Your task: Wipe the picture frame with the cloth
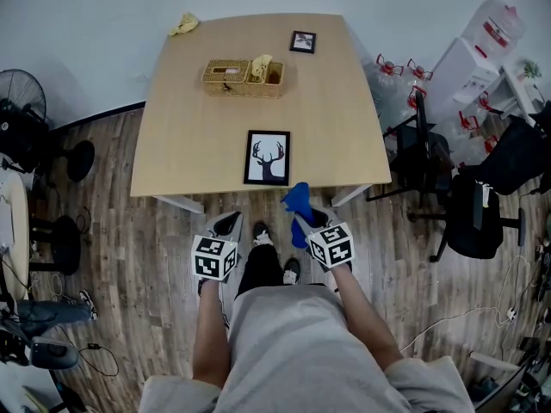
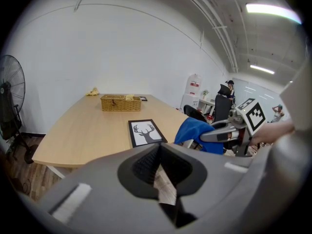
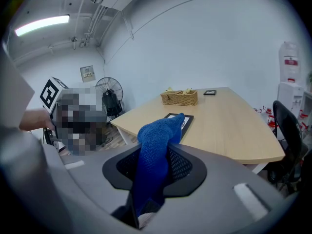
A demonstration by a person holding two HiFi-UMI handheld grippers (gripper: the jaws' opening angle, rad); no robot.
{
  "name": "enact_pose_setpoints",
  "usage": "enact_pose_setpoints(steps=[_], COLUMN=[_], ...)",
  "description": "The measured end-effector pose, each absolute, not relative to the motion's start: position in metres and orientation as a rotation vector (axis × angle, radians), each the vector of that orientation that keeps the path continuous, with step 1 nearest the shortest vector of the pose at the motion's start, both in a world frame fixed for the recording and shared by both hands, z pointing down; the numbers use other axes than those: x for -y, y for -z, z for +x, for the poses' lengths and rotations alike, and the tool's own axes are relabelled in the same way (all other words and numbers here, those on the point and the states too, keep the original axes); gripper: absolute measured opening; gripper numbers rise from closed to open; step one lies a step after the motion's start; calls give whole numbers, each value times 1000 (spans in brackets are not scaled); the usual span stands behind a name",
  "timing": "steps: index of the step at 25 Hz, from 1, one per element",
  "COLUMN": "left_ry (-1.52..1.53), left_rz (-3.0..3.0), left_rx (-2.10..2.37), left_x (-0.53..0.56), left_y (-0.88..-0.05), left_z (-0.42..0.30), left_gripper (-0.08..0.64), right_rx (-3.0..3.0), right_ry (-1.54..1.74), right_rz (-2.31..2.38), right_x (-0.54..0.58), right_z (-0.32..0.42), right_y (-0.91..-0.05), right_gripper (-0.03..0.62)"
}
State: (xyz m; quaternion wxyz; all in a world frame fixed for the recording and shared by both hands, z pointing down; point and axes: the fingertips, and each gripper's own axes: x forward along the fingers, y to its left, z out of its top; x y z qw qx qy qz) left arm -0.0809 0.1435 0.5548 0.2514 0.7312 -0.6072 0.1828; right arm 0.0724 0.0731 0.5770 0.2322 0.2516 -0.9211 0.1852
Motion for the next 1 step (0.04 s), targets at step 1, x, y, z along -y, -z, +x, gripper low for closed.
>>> enact_pose_setpoints(steps=[1], left_ry=[-497], left_rz=[1989], left_rx=[1652], left_x=[-143], left_y=[-555], left_z=[-81], left_gripper=[52], right_rx=[2531], right_ry=[-509], right_rz=[692], right_x=[-73], right_z=[72], right_y=[-578], right_gripper=[98])
